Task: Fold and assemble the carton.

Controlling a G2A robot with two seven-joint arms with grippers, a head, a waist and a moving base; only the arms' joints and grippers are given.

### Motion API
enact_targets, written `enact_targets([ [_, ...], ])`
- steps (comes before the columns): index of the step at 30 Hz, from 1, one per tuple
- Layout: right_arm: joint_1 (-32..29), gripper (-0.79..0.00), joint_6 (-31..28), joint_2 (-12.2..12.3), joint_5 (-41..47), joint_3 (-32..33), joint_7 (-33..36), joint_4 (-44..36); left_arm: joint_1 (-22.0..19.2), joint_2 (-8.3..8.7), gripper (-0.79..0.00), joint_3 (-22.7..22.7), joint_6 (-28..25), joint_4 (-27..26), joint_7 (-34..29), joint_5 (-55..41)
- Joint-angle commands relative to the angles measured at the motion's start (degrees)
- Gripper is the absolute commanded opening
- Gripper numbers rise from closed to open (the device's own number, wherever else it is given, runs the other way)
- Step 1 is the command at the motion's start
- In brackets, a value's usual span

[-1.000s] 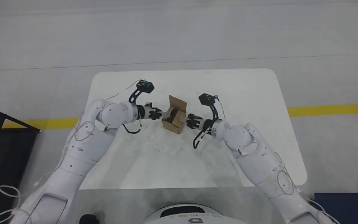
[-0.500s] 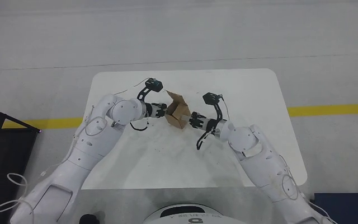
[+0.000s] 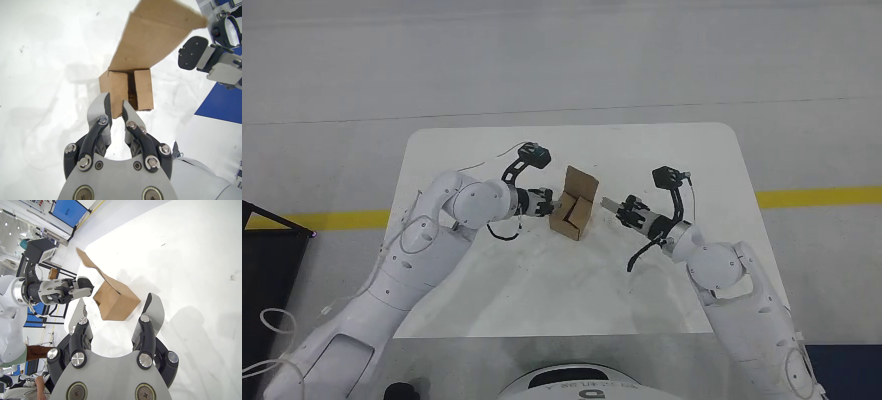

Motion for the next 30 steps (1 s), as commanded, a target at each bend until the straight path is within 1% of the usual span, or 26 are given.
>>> enact_targets([
  [1, -0.1, -0.215, -0.3, 0.1, -0.1, 0.0, 0.4, -0.1, -0.3, 0.25, 0.000, -1.8, 0.2, 1.6, -0.2, -1.4],
  [4, 0.8, -0.228, -1.0, 0.1, -0.7, -0.6, 0.7, 0.6, -0.5, 0.85, 0.000, -4.7, 0.5, 3.9, 1.2, -0.4],
  [5, 1.2, -0.259, -1.8, 0.1, -0.9, -0.9, 0.3, 0.9, -0.4, 1.04, 0.000, -5.3, 0.4, 4.5, 1.9, 0.9],
  [6, 1.7, -0.268, -2.6, 0.1, -0.8, -1.1, -0.6, 1.6, -0.3, 1.21, 0.000, -5.8, 0.5, 5.1, 2.8, 2.2],
  [7, 2.1, -0.256, -3.2, 0.0, -0.7, -1.2, -1.8, 2.5, -0.1, 1.31, 0.000, -5.9, 0.6, 5.4, 3.6, 3.5],
  [8, 2.6, -0.203, -3.8, -0.2, 0.3, -1.1, -5.5, 3.2, 0.1, 1.37, 0.000, -6.0, 0.9, 5.9, 4.6, 4.9],
  [9, 2.7, -0.234, -5.7, -0.6, 2.9, -1.4, -9.7, 4.1, 0.2, 1.35, 0.000, -5.8, 1.1, 6.2, 5.7, 5.9],
  [10, 2.7, -0.289, -7.9, -0.8, 4.5, -1.7, -13.0, 5.3, 0.4, 1.26, 0.000, -5.5, 1.4, 6.4, 6.8, 6.6],
  [11, 2.9, -0.286, -9.5, -0.9, 4.4, -2.0, -15.5, 6.4, 0.5, 1.13, 0.000, -5.0, 1.8, 6.5, 7.9, 7.3],
  [13, 3.7, -0.357, -10.8, -1.2, 3.5, -3.4, -17.6, 8.5, 0.7, 0.80, 0.000, -3.7, 2.3, 6.5, 9.3, 8.2],
  [15, 5.0, -0.326, -11.1, -1.4, 3.2, -4.6, -18.7, 10.5, 0.7, 0.46, 0.000, -2.3, 2.3, 6.2, 9.7, 8.9],
  [17, 6.4, -0.354, -11.3, -1.7, 3.8, -5.3, -20.0, 12.6, 0.7, 0.13, 0.000, -0.9, 2.4, 6.0, 10.0, 9.8],
  [19, 7.2, -0.394, -12.6, -2.1, 5.7, -5.9, -23.3, 14.2, 0.6, -0.19, 0.000, 0.4, 2.2, 6.0, 9.7, 10.4],
  [21, 8.3, -0.400, -14.1, -2.4, 6.5, -6.9, -24.6, 16.2, 0.6, -0.52, 0.000, 1.8, 2.1, 6.0, 9.5, 11.2],
  [23, 9.5, -0.428, -15.4, -2.8, 7.2, -8.4, -24.6, 18.2, 0.4, -0.87, 0.000, 2.9, 2.2, 6.2, 9.6, 11.6],
  [25, 11.2, -0.425, -16.5, -3.1, 9.1, -9.5, -23.2, 20.7, 0.1, -1.18, 0.000, 3.5, 2.4, 6.5, 9.7, 11.4],
  [27, 12.8, -0.425, -18.3, -3.3, 12.2, -10.3, -20.6, 23.1, -0.2, -1.44, 0.000, 3.8, 2.5, 6.8, 9.7, 11.1],
  [30, 14.5, -0.428, -20.6, -3.4, 14.2, -10.9, -16.4, 25.2, -0.6, -1.69, 0.000, 4.0, 2.6, 7.3, 9.8, 11.0],
])
